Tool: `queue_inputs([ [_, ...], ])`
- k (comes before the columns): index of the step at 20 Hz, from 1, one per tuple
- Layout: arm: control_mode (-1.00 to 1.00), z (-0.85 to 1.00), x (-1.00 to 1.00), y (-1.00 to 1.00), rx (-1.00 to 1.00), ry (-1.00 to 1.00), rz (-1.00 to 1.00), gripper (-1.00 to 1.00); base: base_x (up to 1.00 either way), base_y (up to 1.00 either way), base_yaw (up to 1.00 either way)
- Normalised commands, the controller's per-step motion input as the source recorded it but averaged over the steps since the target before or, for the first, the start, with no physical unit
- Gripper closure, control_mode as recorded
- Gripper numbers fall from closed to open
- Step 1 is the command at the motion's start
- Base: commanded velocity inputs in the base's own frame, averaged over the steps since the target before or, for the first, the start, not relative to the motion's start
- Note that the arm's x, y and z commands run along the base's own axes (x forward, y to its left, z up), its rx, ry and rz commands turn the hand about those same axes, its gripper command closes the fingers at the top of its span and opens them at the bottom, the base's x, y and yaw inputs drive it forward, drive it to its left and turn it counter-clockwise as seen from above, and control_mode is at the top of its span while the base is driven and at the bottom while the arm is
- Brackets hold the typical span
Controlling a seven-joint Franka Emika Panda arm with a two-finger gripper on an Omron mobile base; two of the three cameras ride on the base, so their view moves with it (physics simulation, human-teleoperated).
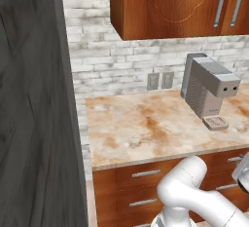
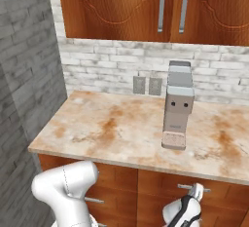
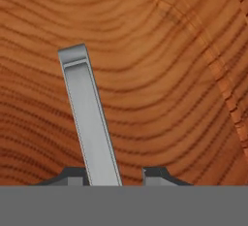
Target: Take the pizza cutter from the drawer on the right and place it on the dining counter for cutting.
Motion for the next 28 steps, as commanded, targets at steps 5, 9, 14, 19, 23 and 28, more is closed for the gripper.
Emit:
queue_inputs([
  [5, -1.00, -0.06, -0.08, -0.01, 0.00, 0.00, 0.00, 1.00, 0.00, 0.00, 0.00],
  [9, -1.00, -0.10, -0.32, -0.09, 0.00, 0.00, 0.00, 1.00, 0.00, 0.00, 0.00],
  [14, -1.00, -0.11, -0.48, -0.17, 0.00, 0.00, 0.00, 1.00, 0.00, 0.00, 0.00],
  [19, -1.00, -0.16, -0.70, -0.23, 0.00, 0.00, 0.00, 1.00, 0.00, 0.00, 0.00],
  [23, -1.00, -0.16, -0.76, -0.27, 0.00, 0.00, 0.00, 1.00, 0.00, 0.00, 0.00],
  [28, -1.00, -0.16, -0.80, -0.33, 0.00, 0.00, 0.00, 1.00, 0.00, 0.00, 0.00],
])
